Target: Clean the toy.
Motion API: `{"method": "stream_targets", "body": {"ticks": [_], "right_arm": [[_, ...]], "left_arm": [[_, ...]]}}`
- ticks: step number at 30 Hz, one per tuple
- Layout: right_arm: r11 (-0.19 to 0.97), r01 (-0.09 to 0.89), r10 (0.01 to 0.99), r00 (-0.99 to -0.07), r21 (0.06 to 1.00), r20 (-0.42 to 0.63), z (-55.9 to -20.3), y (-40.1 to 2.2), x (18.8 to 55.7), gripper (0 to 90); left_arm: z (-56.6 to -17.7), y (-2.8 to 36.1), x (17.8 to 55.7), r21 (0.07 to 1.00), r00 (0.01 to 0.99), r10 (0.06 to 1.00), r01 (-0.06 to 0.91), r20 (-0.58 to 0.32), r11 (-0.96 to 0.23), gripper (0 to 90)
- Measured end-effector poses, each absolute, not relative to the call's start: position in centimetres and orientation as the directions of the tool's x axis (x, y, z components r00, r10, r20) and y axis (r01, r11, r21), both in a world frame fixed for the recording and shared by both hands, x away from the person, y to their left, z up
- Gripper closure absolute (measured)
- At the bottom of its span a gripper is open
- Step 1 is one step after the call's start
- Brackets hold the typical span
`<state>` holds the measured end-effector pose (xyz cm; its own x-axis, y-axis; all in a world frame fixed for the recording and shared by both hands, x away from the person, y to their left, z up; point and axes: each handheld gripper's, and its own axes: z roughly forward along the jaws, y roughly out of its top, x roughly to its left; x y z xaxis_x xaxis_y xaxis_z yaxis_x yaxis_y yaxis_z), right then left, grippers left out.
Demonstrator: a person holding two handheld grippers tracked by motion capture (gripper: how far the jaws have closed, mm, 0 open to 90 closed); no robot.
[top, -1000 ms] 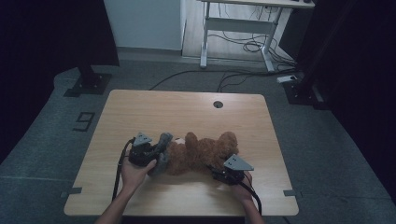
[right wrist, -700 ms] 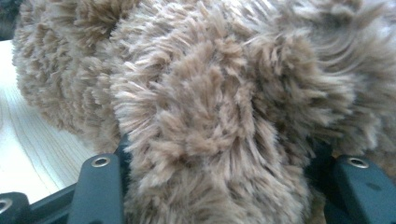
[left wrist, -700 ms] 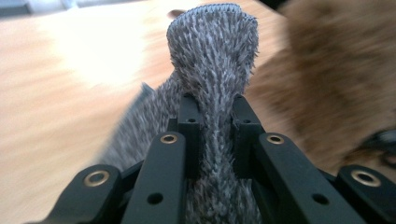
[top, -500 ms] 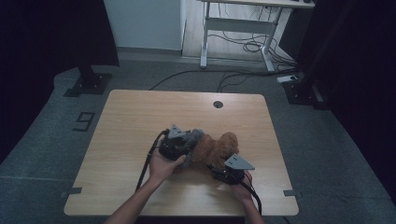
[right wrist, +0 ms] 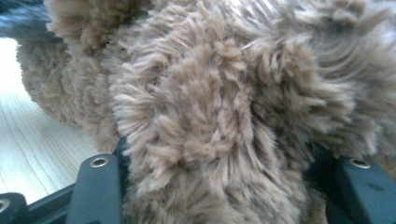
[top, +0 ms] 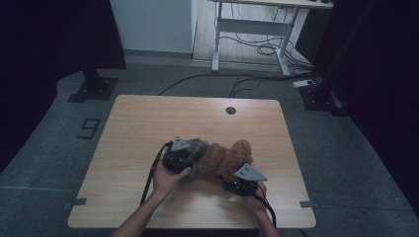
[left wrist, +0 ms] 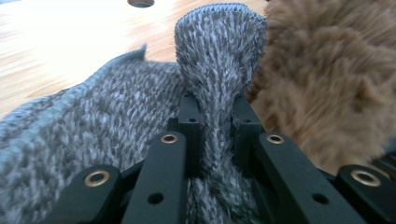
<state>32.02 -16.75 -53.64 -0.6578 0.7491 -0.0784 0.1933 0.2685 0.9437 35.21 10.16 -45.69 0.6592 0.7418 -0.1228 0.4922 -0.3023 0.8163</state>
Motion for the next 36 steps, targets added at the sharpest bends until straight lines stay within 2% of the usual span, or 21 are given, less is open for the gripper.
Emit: {"method": "stream_targets", "body": {"ticks": [5, 8, 12, 20, 26, 30, 34, 36], "right_arm": [[0.259, 0.199, 0.751, -0.657, 0.945, -0.068, -53.7, -16.9, 32.1, 37.1], [0.255, 0.202, 0.752, -0.656, 0.946, -0.062, -53.7, -16.9, 32.2, 37.2], [0.248, 0.209, 0.754, -0.655, 0.946, -0.053, -53.7, -16.9, 32.3, 37.3], [0.232, 0.224, 0.755, -0.655, 0.947, -0.030, -53.8, -17.1, 32.4, 37.3], [0.228, 0.224, 0.753, -0.658, 0.948, -0.026, -53.8, -17.2, 32.5, 37.2], [0.228, 0.221, 0.755, -0.655, 0.948, -0.029, -53.8, -17.2, 32.4, 37.2], [0.229, 0.224, 0.754, -0.656, 0.947, -0.027, -53.9, -17.1, 32.4, 37.1], [0.232, 0.229, 0.753, -0.658, 0.945, -0.025, -54.0, -17.0, 32.5, 36.8]], "left_arm": [[-45.4, 12.9, 34.6, 0.833, 0.611, 0.787, 0.479, -0.089, -0.278, 78.6], [-45.9, 14.6, 34.8, 0.823, 0.573, 0.813, 0.508, -0.101, -0.255, 78.8], [-45.2, 15.0, 34.6, 0.829, 0.575, 0.808, 0.510, -0.128, -0.232, 78.8], [-40.7, 8.3, 33.8, 0.879, 0.712, 0.691, 0.403, -0.126, -0.256, 78.7], [-39.0, 1.5, 33.2, 0.882, 0.788, 0.613, 0.331, -0.063, -0.335, 78.1], [-40.7, -1.0, 35.1, 0.837, 0.775, 0.629, 0.383, -0.061, -0.390, 78.0], [-43.1, -1.1, 36.5, 0.798, 0.770, 0.627, 0.449, -0.118, -0.402, 77.9], [-43.4, -0.7, 36.5, 0.804, 0.764, 0.635, 0.444, -0.110, -0.395, 78.1]]}}
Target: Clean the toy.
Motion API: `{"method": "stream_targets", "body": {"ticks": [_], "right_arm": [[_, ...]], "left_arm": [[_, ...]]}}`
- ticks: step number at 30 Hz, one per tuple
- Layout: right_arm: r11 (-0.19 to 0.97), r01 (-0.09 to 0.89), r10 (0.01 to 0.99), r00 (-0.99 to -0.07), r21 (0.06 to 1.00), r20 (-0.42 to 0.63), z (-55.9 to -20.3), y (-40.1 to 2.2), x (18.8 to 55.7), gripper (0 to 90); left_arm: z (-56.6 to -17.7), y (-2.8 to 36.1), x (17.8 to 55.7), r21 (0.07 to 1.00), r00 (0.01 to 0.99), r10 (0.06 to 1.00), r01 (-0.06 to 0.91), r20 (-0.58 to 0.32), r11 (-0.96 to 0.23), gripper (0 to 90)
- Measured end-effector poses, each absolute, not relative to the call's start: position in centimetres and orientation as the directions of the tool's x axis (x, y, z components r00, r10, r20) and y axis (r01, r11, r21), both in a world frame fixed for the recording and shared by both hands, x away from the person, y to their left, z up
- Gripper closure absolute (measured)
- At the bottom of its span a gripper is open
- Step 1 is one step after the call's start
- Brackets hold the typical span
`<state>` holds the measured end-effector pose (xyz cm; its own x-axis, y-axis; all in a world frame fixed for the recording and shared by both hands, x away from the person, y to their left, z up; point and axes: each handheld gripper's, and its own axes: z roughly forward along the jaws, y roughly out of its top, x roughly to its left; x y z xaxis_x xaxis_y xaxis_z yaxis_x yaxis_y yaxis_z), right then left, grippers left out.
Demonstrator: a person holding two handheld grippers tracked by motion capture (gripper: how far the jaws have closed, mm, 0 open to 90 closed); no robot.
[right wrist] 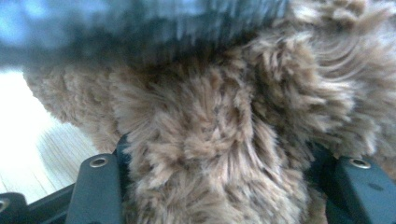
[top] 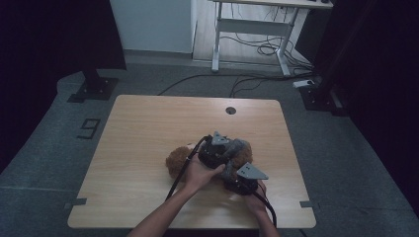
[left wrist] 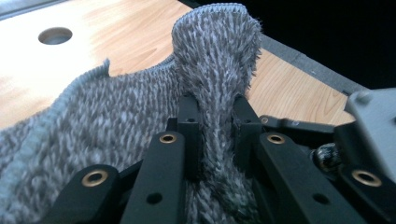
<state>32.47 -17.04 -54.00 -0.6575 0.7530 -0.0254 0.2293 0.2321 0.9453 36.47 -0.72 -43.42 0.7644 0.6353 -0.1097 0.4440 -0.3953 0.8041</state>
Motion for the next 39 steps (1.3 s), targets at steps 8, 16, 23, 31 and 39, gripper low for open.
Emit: {"method": "stream_targets", "body": {"ticks": [8, 16, 23, 31, 39], "right_arm": [[0.245, 0.217, 0.750, -0.660, 0.945, -0.043, -53.9, -16.9, 32.3, 36.6], [0.246, 0.222, 0.750, -0.660, 0.944, -0.040, -53.9, -17.0, 32.4, 36.5], [0.246, 0.214, 0.759, -0.649, 0.945, -0.051, -53.9, -16.9, 32.4, 37.2], [0.248, 0.183, 0.785, -0.613, 0.951, -0.087, -53.8, -16.1, 34.4, 41.4], [0.281, 0.156, 0.801, -0.582, 0.947, -0.142, -53.7, -15.4, 36.1, 42.5]], "left_arm": [[-43.8, 2.4, 36.2, 0.799, 0.718, 0.695, 0.438, -0.037, -0.411, 78.6], [-43.7, 7.1, 36.4, 0.819, 0.655, 0.753, 0.462, -0.056, -0.341, 78.5], [-44.2, 11.4, 35.3, 0.836, 0.624, 0.777, 0.470, -0.087, -0.284, 78.4], [-45.9, 14.6, 36.7, 0.811, 0.568, 0.802, 0.549, -0.185, -0.203, 78.0], [-46.1, 14.1, 37.7, 0.818, 0.549, 0.820, 0.540, -0.162, -0.199, 78.1]]}}
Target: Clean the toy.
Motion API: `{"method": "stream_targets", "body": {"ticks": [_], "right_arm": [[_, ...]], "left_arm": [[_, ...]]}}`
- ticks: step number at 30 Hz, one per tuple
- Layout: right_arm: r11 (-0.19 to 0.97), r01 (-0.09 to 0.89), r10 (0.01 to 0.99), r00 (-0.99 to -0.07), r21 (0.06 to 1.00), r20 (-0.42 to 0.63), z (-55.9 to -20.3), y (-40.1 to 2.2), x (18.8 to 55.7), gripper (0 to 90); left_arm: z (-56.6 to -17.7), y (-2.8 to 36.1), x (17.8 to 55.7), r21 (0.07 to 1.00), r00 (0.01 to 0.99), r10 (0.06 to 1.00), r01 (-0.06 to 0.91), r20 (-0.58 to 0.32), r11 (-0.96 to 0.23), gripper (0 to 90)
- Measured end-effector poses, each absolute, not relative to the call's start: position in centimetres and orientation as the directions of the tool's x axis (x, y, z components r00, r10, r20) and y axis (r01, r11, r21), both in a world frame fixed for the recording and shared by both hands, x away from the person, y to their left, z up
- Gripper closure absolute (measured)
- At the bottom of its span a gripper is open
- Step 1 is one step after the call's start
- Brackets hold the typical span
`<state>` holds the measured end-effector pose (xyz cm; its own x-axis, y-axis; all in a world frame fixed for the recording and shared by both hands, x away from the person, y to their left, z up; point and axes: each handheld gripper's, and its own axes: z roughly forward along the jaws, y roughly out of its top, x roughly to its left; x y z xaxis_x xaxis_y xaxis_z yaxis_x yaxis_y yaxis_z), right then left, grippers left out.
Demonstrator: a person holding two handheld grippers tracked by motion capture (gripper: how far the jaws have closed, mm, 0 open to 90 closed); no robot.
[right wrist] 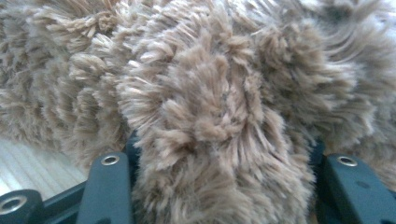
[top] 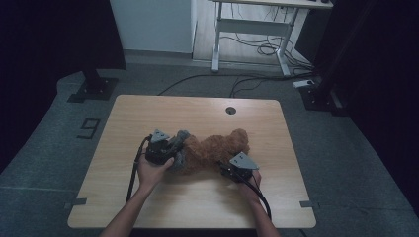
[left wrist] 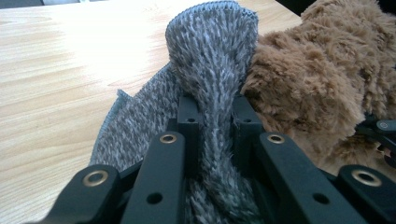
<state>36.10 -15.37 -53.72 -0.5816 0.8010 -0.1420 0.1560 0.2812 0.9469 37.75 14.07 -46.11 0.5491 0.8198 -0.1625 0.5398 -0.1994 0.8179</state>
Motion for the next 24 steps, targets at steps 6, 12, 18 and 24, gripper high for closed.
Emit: {"method": "stream_targets", "body": {"ticks": [6, 12, 18, 24], "right_arm": [[0.279, 0.173, 0.764, -0.636, 0.945, -0.109, -53.7, -16.3, 34.8, 29.4], [0.337, 0.162, 0.713, -0.687, 0.928, -0.139, -54.4, -17.2, 32.6, 21.0], [0.345, 0.179, 0.701, -0.702, 0.921, -0.126, -54.8, -18.4, 31.2, 18.2], [0.340, 0.201, 0.705, -0.701, 0.919, -0.108, -54.7, -18.6, 31.1, 17.3]], "left_arm": [[-46.9, 13.9, 36.2, 0.827, 0.577, 0.807, 0.511, -0.126, -0.236, 78.3], [-47.3, 15.0, 33.2, 0.841, 0.624, 0.764, 0.493, -0.163, -0.223, 77.9], [-45.0, 14.9, 33.4, 0.860, 0.624, 0.763, 0.470, -0.168, -0.196, 77.5], [-44.0, 10.9, 35.1, 0.847, 0.665, 0.734, 0.463, -0.138, -0.261, 76.9]]}}
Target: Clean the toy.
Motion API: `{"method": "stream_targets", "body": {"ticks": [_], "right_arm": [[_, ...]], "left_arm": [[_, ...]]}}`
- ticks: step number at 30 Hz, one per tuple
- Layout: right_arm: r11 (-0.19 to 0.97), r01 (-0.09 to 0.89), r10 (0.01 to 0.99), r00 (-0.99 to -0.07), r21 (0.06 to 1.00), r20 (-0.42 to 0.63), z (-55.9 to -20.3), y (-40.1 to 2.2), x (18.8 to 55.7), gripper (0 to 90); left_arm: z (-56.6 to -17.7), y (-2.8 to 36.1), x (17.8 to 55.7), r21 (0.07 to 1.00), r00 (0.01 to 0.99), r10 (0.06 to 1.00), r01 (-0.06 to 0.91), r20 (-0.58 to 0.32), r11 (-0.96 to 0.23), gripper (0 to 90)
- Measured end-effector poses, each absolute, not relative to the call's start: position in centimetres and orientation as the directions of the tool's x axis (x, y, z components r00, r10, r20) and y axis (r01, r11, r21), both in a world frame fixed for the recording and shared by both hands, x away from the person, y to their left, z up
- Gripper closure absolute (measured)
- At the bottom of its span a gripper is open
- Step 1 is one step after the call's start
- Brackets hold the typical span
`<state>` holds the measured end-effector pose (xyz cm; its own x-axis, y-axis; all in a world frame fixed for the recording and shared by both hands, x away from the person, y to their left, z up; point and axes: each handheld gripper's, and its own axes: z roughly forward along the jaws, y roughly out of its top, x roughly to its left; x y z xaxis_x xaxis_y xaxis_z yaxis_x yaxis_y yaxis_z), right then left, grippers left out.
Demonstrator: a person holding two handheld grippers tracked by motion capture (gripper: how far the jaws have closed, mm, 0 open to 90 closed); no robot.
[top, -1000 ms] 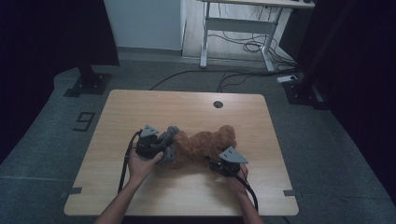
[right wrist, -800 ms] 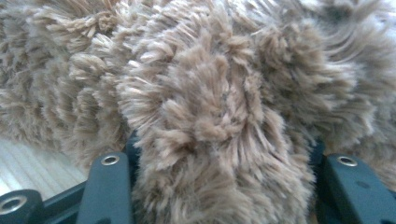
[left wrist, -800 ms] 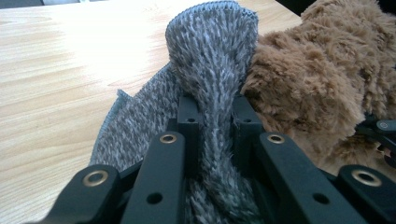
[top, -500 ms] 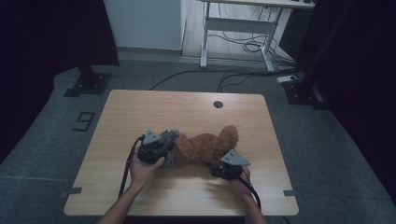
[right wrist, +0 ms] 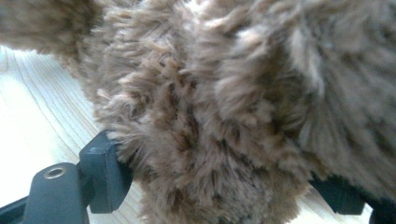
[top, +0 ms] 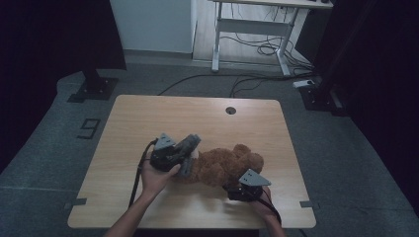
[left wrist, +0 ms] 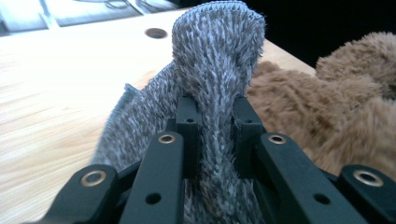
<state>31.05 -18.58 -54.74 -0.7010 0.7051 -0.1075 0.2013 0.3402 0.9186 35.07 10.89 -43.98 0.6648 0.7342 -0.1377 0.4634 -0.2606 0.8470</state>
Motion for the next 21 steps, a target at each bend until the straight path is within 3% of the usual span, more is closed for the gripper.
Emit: {"method": "stream_targets", "body": {"ticks": [5, 12, 18, 21], "right_arm": [[0.300, 0.256, 0.732, -0.679, 0.919, -0.050, -54.0, -20.1, 30.3, 15.3], [0.097, 0.265, 0.811, -0.580, 0.959, 0.079, -50.6, -25.4, 28.3, 13.4], [0.104, 0.242, 0.794, -0.604, 0.965, 0.066, -46.4, -25.9, 28.8, 13.4], [0.154, 0.295, 0.761, -0.644, 0.943, 0.077, -45.8, -24.4, 30.4, 14.1]], "left_arm": [[-45.6, 9.8, 35.0, 0.843, 0.660, 0.744, 0.454, -0.101, -0.288, 77.3], [-46.7, 9.7, 33.2, 0.862, 0.673, 0.737, 0.408, -0.061, -0.302, 77.8], [-47.3, 9.7, 32.1, 0.869, 0.689, 0.722, 0.393, -0.063, -0.299, 78.2], [-47.5, 9.9, 32.1, 0.872, 0.691, 0.718, 0.398, -0.081, -0.285, 78.2]]}}
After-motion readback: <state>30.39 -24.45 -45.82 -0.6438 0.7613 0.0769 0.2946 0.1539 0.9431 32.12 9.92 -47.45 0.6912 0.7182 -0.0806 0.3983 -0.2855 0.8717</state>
